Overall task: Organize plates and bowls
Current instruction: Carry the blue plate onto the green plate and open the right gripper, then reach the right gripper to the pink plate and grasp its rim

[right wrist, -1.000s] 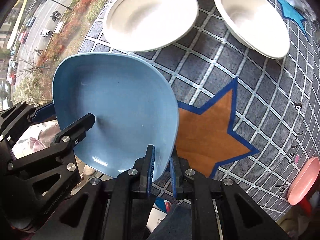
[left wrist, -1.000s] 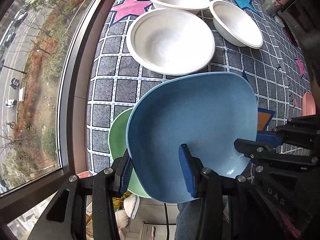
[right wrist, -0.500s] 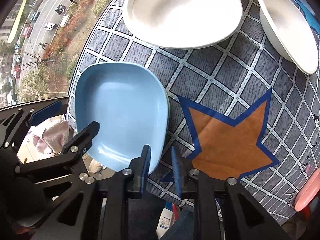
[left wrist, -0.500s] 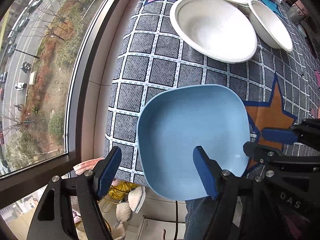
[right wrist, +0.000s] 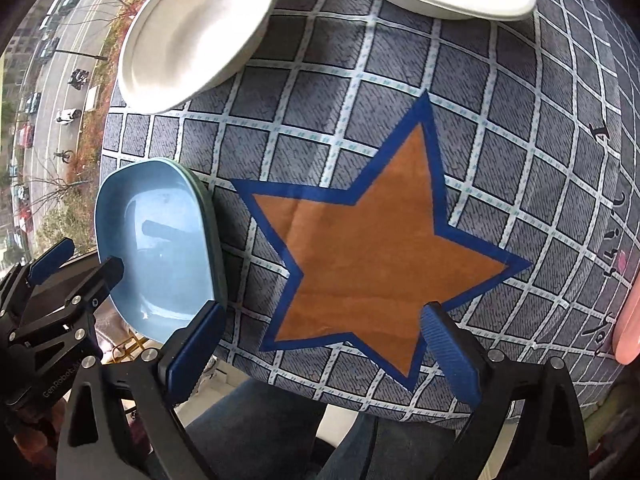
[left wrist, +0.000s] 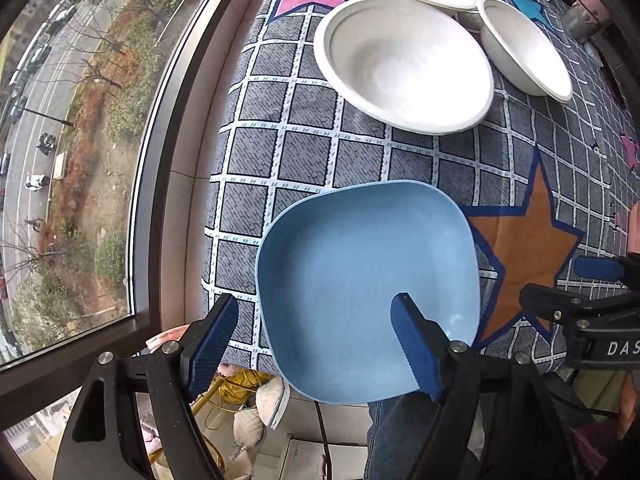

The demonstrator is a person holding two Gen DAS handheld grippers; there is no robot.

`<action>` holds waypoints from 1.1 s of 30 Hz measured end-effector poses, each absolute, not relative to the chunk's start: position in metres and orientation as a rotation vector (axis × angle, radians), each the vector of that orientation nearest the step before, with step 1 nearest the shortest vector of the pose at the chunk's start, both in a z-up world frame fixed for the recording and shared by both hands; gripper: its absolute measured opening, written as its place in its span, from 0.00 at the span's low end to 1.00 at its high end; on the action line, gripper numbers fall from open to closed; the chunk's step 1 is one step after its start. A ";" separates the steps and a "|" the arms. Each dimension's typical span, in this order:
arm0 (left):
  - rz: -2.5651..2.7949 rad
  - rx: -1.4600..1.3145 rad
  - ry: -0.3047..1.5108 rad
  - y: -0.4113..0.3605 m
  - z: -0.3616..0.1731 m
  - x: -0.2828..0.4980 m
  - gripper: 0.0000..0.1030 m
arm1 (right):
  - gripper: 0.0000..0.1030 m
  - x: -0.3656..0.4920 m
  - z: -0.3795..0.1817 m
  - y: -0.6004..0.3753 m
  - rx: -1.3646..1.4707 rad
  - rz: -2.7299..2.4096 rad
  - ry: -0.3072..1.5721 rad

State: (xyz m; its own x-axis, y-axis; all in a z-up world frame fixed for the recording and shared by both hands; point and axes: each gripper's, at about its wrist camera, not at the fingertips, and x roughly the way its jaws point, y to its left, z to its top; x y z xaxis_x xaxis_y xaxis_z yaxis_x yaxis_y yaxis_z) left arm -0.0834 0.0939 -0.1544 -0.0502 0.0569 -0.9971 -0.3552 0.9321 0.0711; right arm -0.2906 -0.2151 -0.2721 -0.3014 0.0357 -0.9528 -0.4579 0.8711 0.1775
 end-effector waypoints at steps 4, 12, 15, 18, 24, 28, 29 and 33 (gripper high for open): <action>0.264 -0.210 1.598 0.074 -0.151 -0.070 0.79 | 0.96 -0.285 -0.275 -0.232 -0.251 0.440 1.831; 0.136 -0.089 1.575 0.015 -0.142 -0.033 0.80 | 0.99 -0.256 -0.250 -0.324 -0.117 0.338 1.797; 0.090 -0.072 1.606 -0.017 -0.148 -0.017 0.80 | 0.99 -0.249 -0.247 -0.356 -0.094 0.296 1.777; 0.034 -0.016 1.639 -0.058 -0.154 -0.001 0.80 | 0.99 -0.247 -0.248 -0.391 -0.059 0.235 1.764; -0.088 0.109 1.659 -0.152 -0.161 0.031 0.80 | 0.99 -0.225 -0.244 -0.467 0.004 0.084 1.740; -0.140 0.144 1.655 -0.209 -0.163 0.056 0.80 | 0.99 -0.210 -0.241 -0.521 0.024 -0.004 1.710; -0.146 0.142 1.651 -0.222 -0.163 0.062 0.80 | 0.99 -0.206 -0.241 -0.533 0.024 -0.023 1.705; -0.152 0.092 1.645 -0.263 -0.165 0.083 0.80 | 0.99 -0.190 -0.241 -0.569 0.023 -0.075 1.697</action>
State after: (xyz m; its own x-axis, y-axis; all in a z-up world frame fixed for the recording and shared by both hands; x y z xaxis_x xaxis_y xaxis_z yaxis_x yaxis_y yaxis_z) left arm 0.0826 -0.2627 -0.1651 -0.0801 -0.0314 -0.9963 0.1513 0.9875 -0.0433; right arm -0.1901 -0.5685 -0.2406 -0.1271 -0.0285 -0.9915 0.0594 0.9976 -0.0362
